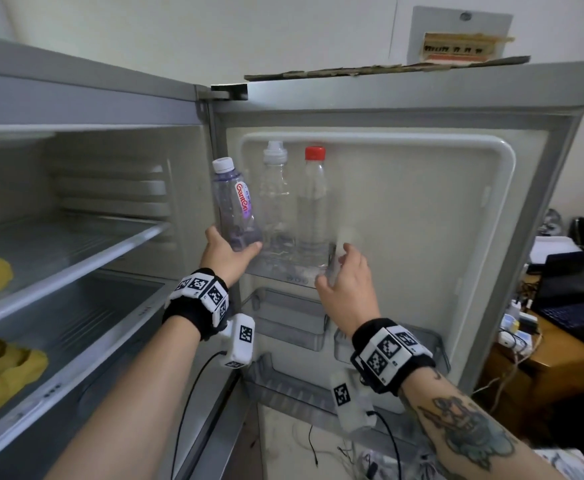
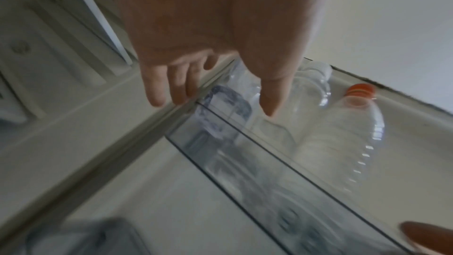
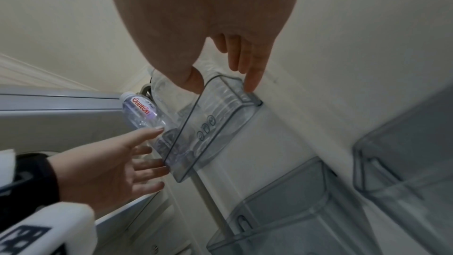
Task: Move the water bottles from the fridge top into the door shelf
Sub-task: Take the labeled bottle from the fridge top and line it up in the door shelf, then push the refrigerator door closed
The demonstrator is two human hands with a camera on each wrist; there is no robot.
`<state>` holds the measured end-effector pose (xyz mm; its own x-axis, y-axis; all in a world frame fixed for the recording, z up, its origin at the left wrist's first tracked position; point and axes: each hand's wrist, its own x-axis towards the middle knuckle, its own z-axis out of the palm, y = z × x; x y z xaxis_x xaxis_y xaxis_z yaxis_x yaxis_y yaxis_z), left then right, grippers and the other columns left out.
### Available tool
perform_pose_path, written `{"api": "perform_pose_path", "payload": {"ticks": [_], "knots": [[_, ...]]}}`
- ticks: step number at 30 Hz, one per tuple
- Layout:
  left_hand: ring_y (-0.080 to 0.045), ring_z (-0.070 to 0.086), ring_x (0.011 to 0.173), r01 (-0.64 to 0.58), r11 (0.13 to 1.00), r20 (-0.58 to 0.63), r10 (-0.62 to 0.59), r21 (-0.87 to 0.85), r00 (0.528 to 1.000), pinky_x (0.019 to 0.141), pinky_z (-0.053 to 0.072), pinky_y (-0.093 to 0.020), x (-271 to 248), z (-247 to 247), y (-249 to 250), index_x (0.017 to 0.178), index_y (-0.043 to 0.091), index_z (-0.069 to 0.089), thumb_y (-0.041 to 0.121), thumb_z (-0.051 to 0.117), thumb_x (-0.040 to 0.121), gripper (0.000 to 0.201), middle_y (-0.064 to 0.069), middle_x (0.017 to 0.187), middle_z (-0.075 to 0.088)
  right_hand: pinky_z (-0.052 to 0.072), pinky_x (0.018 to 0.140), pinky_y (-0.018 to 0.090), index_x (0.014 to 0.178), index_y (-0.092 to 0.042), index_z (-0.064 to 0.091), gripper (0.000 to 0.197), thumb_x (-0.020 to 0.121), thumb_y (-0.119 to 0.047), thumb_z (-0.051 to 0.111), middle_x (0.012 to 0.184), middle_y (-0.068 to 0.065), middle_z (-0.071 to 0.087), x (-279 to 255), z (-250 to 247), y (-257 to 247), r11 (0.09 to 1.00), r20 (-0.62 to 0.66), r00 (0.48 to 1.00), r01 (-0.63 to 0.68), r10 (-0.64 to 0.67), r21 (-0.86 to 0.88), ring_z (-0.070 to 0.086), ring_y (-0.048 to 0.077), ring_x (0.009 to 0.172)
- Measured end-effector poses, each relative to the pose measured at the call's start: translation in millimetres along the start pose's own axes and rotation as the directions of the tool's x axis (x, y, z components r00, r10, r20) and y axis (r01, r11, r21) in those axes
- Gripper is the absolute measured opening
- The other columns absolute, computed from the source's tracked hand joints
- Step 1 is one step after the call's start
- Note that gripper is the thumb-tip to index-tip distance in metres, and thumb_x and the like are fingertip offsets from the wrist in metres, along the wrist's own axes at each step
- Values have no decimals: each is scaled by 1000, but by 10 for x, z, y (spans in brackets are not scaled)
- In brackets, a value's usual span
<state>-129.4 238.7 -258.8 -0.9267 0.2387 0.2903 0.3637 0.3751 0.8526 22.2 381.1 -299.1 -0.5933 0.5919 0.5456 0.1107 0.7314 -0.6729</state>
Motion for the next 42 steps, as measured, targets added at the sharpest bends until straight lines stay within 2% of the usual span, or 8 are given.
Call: {"api": "perform_pose_path", "payload": {"ticks": [4,8,15,21,26,32,38,42], "knots": [[-24,55,100,-11,996,-161,-3,-87,987,92,42,-27,-291,113,71,133,10,38,30,72,80,65,-12,135,40,32,109,33,145,-3,26,69,87,-21,59,141,15,42,-81,-74,86,997,23,996,-82,82,-4,39,26,131],[-23,59,100,-93,989,-91,83,-112,992,95,47,-31,-553,257,231,120,12,49,28,70,77,51,-4,117,43,31,104,28,143,-3,28,68,86,-19,61,140,16,42,-132,-167,156,992,29,991,-129,128,16,41,25,129],[-17,52,108,-380,920,31,379,97,925,88,36,-20,-991,573,793,118,16,53,29,66,82,40,-3,121,47,35,103,29,137,-5,38,58,85,-16,61,130,12,45,-178,-517,350,992,-101,989,-98,105,75,47,23,121],[-30,56,107,-757,575,217,733,310,645,94,44,-42,-1386,1262,1490,116,9,60,25,67,73,46,-11,121,53,36,105,36,128,-9,44,50,84,-22,63,124,9,41,-194,-1227,907,990,-347,927,-128,143,64,41,24,119],[-33,51,121,-867,315,392,795,387,464,95,42,-43,-1727,1824,1957,123,9,57,28,65,74,53,-15,136,50,30,111,45,130,-10,37,54,86,-30,60,128,7,32,-184,-1761,1485,944,-408,851,-291,329,155,31,24,125],[-28,11,148,-877,-35,609,733,478,303,118,4,-43,-1914,2393,2253,141,16,41,34,53,85,59,-12,159,19,26,117,43,146,-6,29,67,93,-44,46,149,14,34,-74,-1921,1937,877,-207,876,-363,436,315,31,25,139],[-27,-5,149,-754,-245,740,519,609,429,114,-12,-52,-1875,2624,2354,147,17,34,44,41,92,61,-10,162,10,24,115,37,152,-14,23,65,100,-53,22,157,10,31,-72,-1898,2066,764,127,866,-489,484,420,33,23,142],[-26,0,150,-726,-268,732,510,633,451,114,-7,-54,-1938,2599,2347,144,15,39,42,43,93,58,-9,160,19,30,99,28,137,-17,43,51,102,-48,22,138,7,50,-131,-1914,2087,776,141,900,-427,411,464,45,13,113]]}}
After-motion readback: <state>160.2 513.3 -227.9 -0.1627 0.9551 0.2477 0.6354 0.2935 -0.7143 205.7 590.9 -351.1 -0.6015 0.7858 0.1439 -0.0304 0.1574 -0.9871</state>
